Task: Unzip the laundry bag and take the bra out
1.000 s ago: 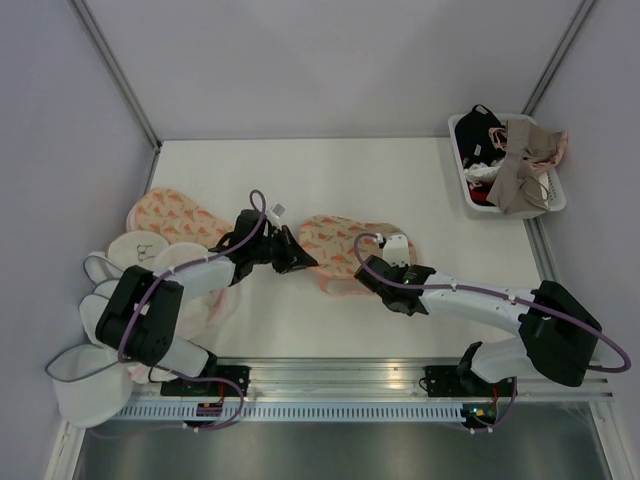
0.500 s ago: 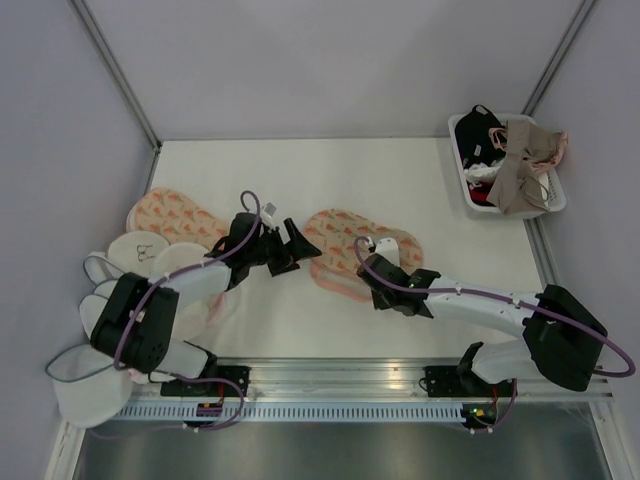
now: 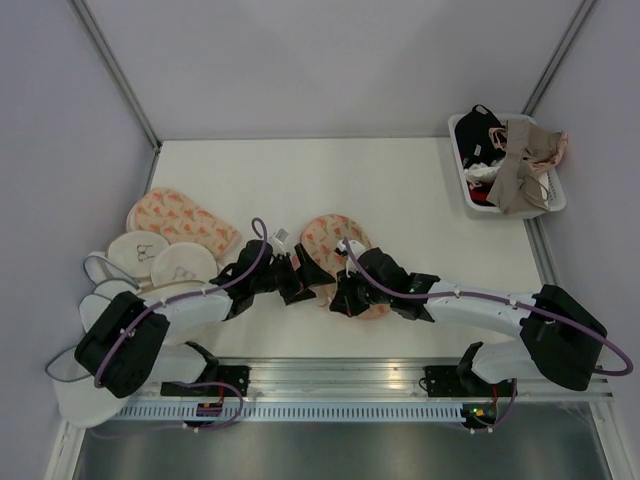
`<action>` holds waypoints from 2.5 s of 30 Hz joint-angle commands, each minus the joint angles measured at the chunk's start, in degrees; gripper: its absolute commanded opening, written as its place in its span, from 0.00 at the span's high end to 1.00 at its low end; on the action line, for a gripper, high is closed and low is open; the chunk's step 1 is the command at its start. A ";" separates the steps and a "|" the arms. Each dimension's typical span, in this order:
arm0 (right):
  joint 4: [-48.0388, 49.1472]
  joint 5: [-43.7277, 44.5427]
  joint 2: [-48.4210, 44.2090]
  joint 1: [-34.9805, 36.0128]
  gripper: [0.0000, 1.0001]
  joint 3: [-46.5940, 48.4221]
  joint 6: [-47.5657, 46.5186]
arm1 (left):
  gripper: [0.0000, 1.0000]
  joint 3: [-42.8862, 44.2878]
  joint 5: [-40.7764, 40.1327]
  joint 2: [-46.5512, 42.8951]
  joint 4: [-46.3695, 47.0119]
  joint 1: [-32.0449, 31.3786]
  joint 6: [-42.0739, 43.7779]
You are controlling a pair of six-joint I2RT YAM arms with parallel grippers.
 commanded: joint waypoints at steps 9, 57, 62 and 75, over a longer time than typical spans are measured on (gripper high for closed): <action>4.56 -3.70 -1.40 1.24 1.00 0.38 -1.10 | 0.79 1.20 -1.50 13.60 17.06 -6.16 -7.94; -25.85 45.27 -2.81 -1.57 1.00 3.02 6.19 | 0.06 34.68 3.73 30.83 -9.64 2.44 20.10; -25.15 41.93 -4.31 -1.57 1.00 2.84 4.79 | 0.00 29.07 -6.41 24.08 -14.04 3.24 15.89; -4.14 4.74 -5.63 -1.57 1.00 -0.32 -0.93 | 0.00 4.89 -6.60 3.58 -4.39 2.10 -0.63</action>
